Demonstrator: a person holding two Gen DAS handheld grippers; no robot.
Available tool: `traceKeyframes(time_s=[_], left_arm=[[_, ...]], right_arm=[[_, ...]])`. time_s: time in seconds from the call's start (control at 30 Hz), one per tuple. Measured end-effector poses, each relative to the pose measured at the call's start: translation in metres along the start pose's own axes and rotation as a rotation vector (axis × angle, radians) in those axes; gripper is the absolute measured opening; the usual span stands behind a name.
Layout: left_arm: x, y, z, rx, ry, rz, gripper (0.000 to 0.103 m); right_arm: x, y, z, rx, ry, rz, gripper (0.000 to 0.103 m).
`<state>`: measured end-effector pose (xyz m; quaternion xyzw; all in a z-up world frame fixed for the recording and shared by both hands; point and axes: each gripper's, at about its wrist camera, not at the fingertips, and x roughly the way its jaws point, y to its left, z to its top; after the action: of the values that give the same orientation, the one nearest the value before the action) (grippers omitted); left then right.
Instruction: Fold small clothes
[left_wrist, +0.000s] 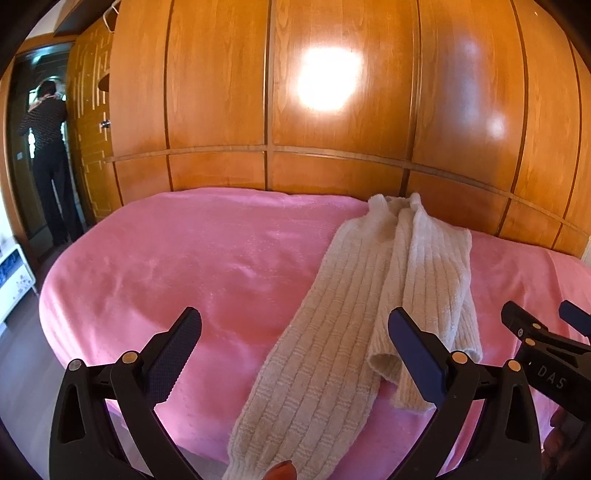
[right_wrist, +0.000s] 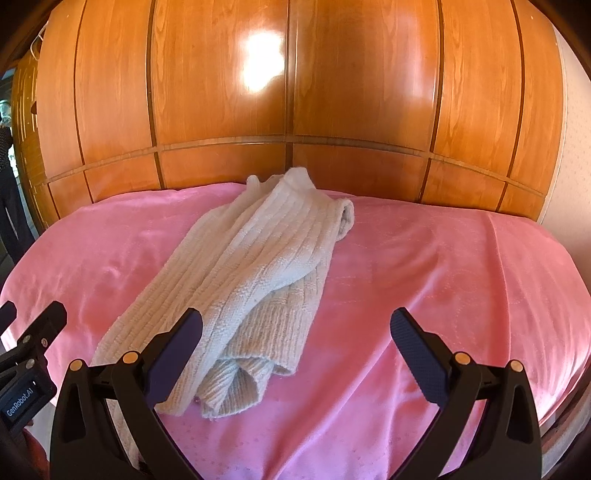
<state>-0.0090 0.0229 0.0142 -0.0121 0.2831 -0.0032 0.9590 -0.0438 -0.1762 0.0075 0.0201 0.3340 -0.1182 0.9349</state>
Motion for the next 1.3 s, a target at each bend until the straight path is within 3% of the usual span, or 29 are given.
traceKeyframes(time_s=[0.37, 0.53, 0.57, 0.63, 0.77, 0.9, 0.93, 0.97, 1.03, 1.1, 1.17, 1.3], left_arm=[[0.017, 0.011, -0.010, -0.033, 0.076, -0.046, 0.100], [0.037, 0.020, -0.023, -0.022, 0.168, -0.079, 0.100], [0.042, 0.022, -0.026, -0.022, 0.197, -0.090, 0.100], [0.052, 0.026, -0.035, -0.009, 0.236, -0.093, 0.100], [0.069, 0.029, -0.051, 0.025, 0.293, -0.118, 0.100], [0.080, 0.024, -0.068, 0.074, 0.319, -0.130, 0.100], [0.086, 0.021, -0.073, 0.094, 0.340, -0.129, 0.097], [0.090, 0.020, -0.077, 0.107, 0.351, -0.133, 0.092], [0.089, 0.015, -0.080, 0.155, 0.315, -0.139, 0.078], [0.083, 0.008, -0.076, 0.203, 0.303, -0.202, 0.032], [0.081, 0.008, -0.071, 0.210, 0.306, -0.234, 0.012], [0.078, 0.026, -0.046, 0.161, 0.274, -0.264, 0.010]], right_arm=[[0.010, -0.003, 0.000, 0.000, 0.018, 0.009, 0.101], [0.016, -0.024, 0.000, 0.064, 0.039, 0.083, 0.100], [0.020, -0.031, 0.000, 0.088, 0.059, 0.110, 0.097], [0.032, -0.037, 0.001, 0.107, 0.110, 0.156, 0.070], [0.057, -0.033, 0.009, 0.126, 0.161, 0.223, 0.068], [0.094, -0.011, 0.017, 0.191, 0.280, 0.372, 0.068], [0.101, -0.006, 0.018, 0.181, 0.291, 0.381, 0.061], [0.111, 0.004, 0.018, 0.149, 0.310, 0.390, 0.041], [0.127, 0.018, 0.016, 0.087, 0.358, 0.368, 0.020], [0.118, 0.011, 0.023, 0.080, 0.308, 0.365, 0.014], [0.104, -0.001, 0.032, 0.045, 0.257, 0.326, 0.013], [0.078, -0.062, 0.053, 0.046, 0.168, 0.222, 0.011]])
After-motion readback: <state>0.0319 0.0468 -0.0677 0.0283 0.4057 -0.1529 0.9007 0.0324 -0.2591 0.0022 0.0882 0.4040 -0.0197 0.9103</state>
